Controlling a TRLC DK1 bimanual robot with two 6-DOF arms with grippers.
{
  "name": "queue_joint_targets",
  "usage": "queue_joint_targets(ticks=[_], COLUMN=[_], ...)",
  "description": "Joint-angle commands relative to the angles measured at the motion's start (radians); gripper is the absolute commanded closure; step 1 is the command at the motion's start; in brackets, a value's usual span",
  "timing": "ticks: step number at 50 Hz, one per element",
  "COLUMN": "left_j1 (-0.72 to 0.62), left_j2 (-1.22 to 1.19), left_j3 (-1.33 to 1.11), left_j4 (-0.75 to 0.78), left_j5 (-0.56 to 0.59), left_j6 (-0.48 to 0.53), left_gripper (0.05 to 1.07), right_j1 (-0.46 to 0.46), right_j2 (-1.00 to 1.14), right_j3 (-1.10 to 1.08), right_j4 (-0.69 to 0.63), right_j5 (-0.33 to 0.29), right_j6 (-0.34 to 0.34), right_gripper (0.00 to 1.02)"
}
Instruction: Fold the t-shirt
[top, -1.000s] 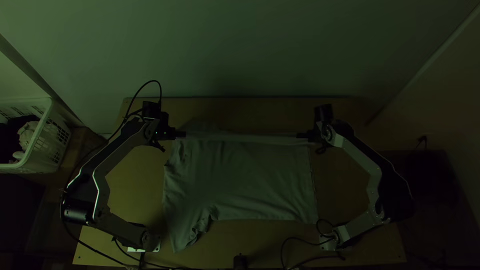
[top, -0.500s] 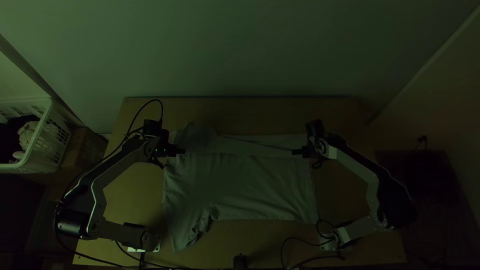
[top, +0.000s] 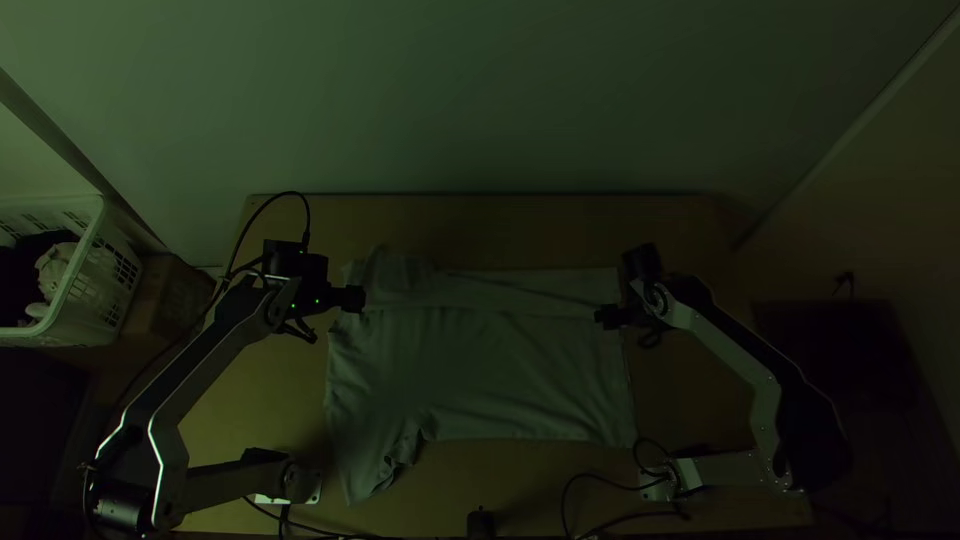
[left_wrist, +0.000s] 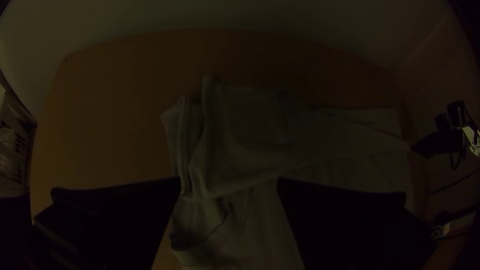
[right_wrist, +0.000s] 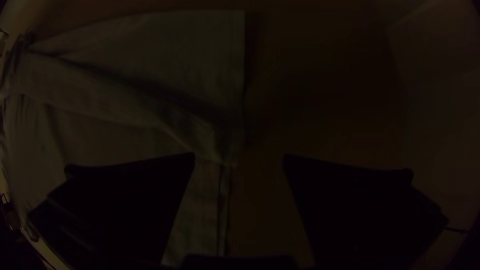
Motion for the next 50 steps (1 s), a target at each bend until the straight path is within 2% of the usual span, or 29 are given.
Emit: queue_joint_targets(ticks=[1, 11, 22, 26, 32, 37, 44, 50], left_j1=[-0.015, -0.047, -0.05, -0.049, -0.05, -0.055, -0.058, -0.115], left_j2=[-0.034, -0.143, -0.244, -0.256, -0.281, -0.308, -0.296, -0.297], left_j3=[-0.024, -0.056, -0.059, -0.073, -0.11, -0.138, -0.173, -0.216], left_j4=[-0.077, -0.208, -0.418, -0.518, -0.622, -0.663, -0.768, -0.788], left_j5=[0.014, 0.013, 0.013, 0.014, 0.014, 0.014, 0.016, 0.016], left_j6=[-0.007, 0.031, 0.022, -0.022, -0.065, -0.101, -0.274, -0.387], left_gripper=[0.09, 0.09, 0.09, 0.09, 0.09, 0.09, 0.09, 0.09], right_j1=[0.017, 0.06, 0.053, 0.06, 0.083, 0.096, 0.103, 0.101], right_j2=[-0.079, -0.165, -0.347, -0.363, -0.347, -0.363, -0.369, -0.37], right_j3=[-0.034, -0.055, -0.152, -0.166, -0.155, -0.156, -0.162, -0.172], right_j4=[-0.031, -0.188, -0.209, -0.26, -0.389, -0.412, -0.436, -0.438], right_j5=[0.01, 0.013, 0.01, 0.01, 0.007, -0.002, -0.029, -0.046], right_j6=[-0.015, -0.017, 0.006, 0.067, 0.138, 0.141, 0.15, 0.159], right_gripper=[0.11, 0.11, 0.08, 0.04, 0.04, 0.04, 0.04, 0.04])
